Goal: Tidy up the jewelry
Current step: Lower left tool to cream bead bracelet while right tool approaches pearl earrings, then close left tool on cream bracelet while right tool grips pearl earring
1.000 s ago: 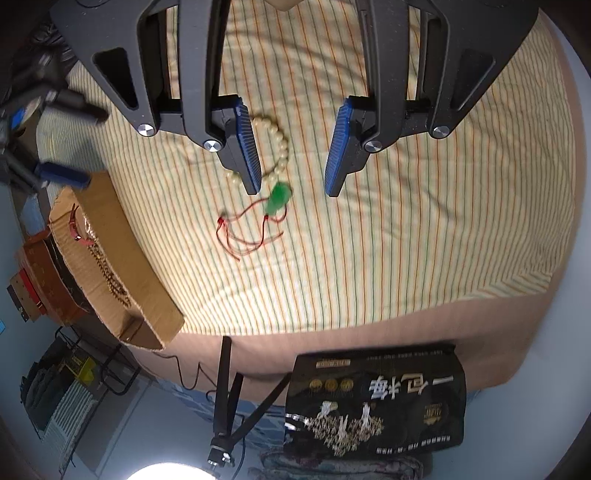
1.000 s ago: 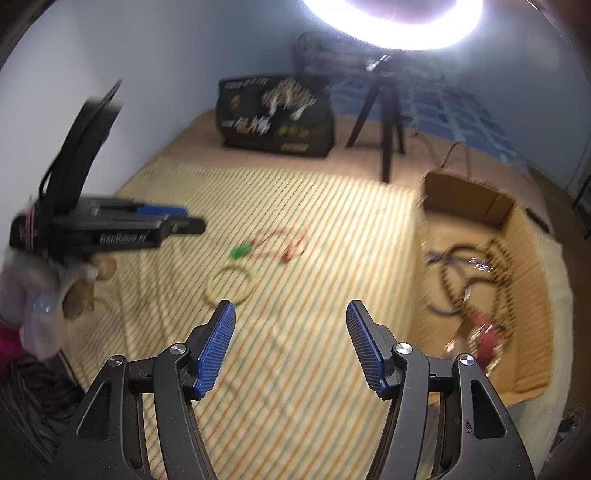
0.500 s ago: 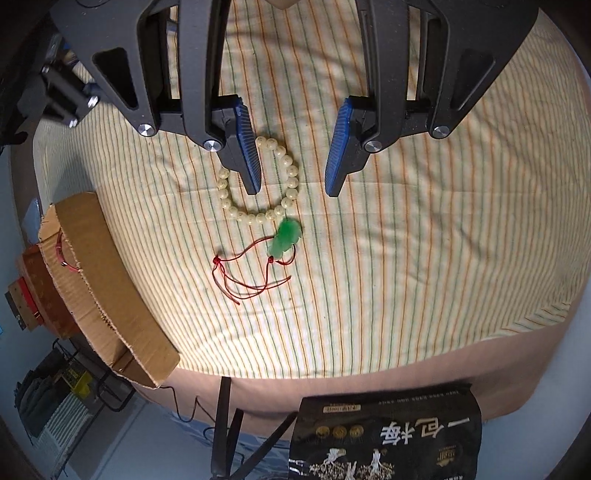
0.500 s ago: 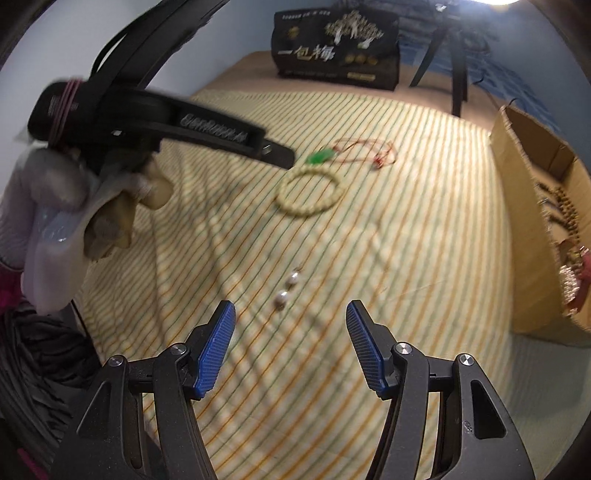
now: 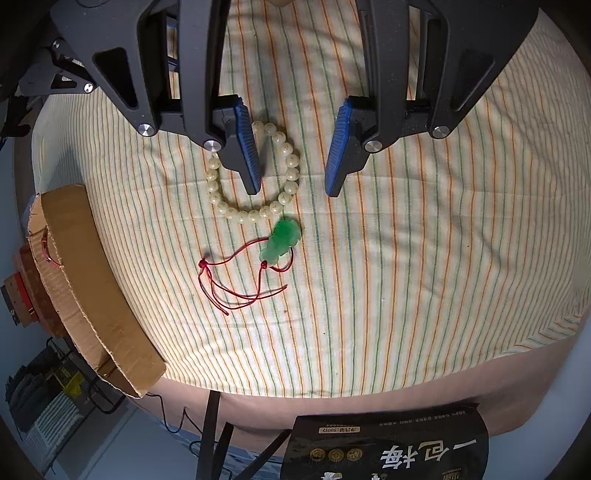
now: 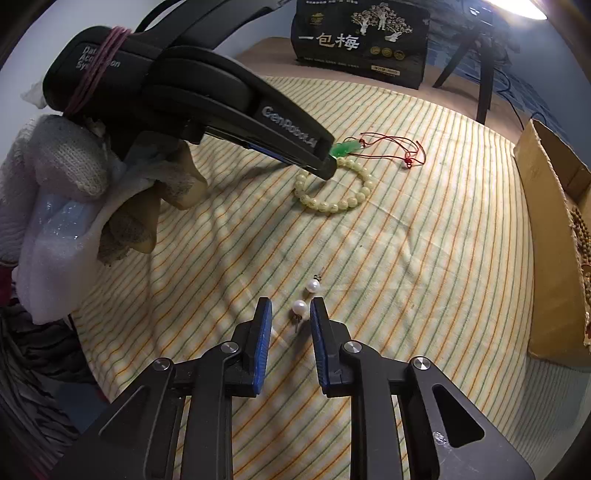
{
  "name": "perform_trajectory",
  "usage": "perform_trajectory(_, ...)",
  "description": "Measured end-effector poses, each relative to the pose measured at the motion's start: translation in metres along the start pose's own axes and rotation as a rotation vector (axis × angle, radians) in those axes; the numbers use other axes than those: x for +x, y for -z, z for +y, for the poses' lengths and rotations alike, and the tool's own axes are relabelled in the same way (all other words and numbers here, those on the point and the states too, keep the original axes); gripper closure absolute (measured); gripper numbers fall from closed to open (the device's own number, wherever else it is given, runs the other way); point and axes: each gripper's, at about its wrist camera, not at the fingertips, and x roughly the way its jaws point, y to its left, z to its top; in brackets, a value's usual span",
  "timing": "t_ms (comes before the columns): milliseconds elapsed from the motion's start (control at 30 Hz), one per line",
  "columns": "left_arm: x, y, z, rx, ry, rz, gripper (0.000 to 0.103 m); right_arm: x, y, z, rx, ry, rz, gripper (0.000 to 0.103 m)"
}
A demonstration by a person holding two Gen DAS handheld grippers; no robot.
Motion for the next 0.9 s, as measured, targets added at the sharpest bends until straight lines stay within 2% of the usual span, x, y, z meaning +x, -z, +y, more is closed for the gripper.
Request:
perform_trajectory(267, 0.008, -0.003, -0.006, 0.022, -0.019, 0.007, 0.067, 0.009, -0.003, 0.004, -0.028, 0.022, 0.023, 0.084)
perform_trajectory(367, 0.01, -0.003, -0.01, 0.037, -0.05, -0.001, 0.078, 0.01, -0.002, 0.005, -0.028, 0.023, 0.024, 0.085)
perform_trajectory(433, 0.01, -0.002, -0.01, 0.035, -0.06, -0.005, 0.087, 0.009, 0.0, 0.006, -0.029, 0.034, 0.026, 0.092)
perform_trajectory(533, 0.009, -0.001, -0.006, 0.028, -0.058, -0.008, 0.096, 0.009, 0.0, 0.003, -0.02, 0.032, 0.023, 0.096)
perform_trajectory(900, -0.016, -0.003, -0.004, 0.012, -0.024, -0.064, 0.097, -0.007, 0.001, -0.001, -0.009, 0.027, -0.019, 0.096)
